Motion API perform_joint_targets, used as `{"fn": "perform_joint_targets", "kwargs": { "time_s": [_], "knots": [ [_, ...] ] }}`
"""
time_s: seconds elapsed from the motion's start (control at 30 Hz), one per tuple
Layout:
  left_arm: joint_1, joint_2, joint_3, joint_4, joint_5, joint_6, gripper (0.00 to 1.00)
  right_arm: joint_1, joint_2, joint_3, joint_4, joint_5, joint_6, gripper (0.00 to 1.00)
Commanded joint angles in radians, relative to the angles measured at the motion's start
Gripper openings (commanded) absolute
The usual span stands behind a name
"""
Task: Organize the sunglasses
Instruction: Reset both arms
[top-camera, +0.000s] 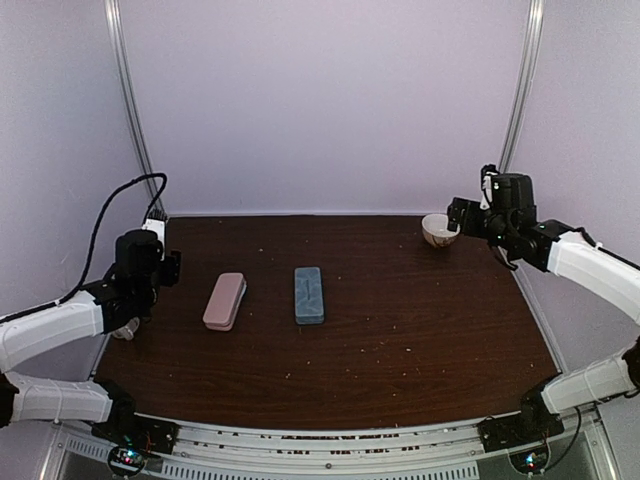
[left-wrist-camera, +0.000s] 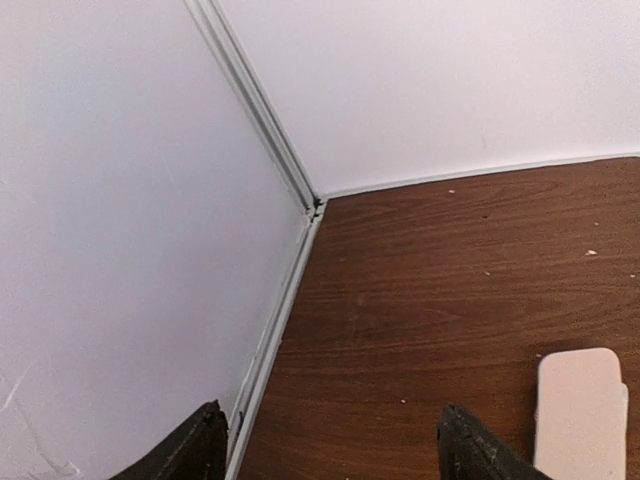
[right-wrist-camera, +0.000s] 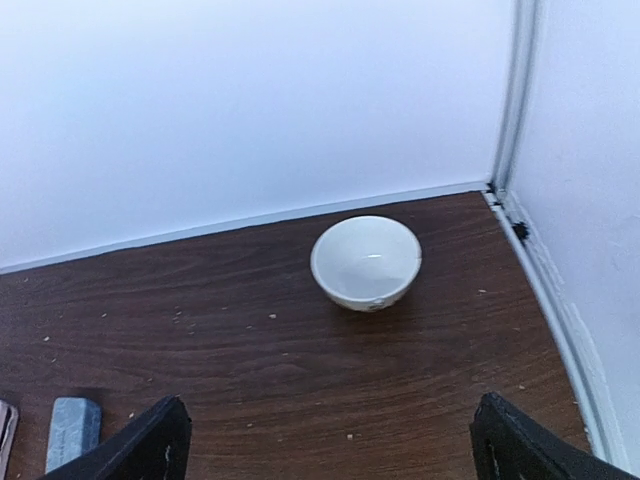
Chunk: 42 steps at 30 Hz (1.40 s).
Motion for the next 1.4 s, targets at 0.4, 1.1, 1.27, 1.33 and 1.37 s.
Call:
{"fn": "perform_joint_targets", "kwargs": {
  "time_s": [0.4,1.1,1.27,1.33,1.37],
  "knots": [
    [0.232,0.282,-0.229,0.800,0.043,0.215,0.78,-0.211,-0.137,-0.257,0.118,0.401,0.046,1.00],
    [0.442,0.362,-0.226,0.870,0.484,0.088,0.95,-0.294,-0.060,-0.698,0.948,0.243,-0.286,1.00],
    [0.491,0.399,-0.249,0.943,0.570,0.064,0.96,-0.297,-0.038,-0.673,0.934,0.165,-0.314,1.00],
    [0.490,0.391,-0.245,0.915,0.569,0.060,0.96,-0.297,-0.041,-0.676,0.934,0.126,-0.323,1.00],
    [0.490,0.398,-0.246,0.934,0.572,0.062,0.96,-0.297,-0.043,-0.679,0.937,0.110,-0.325,1.00]
  ]
}}
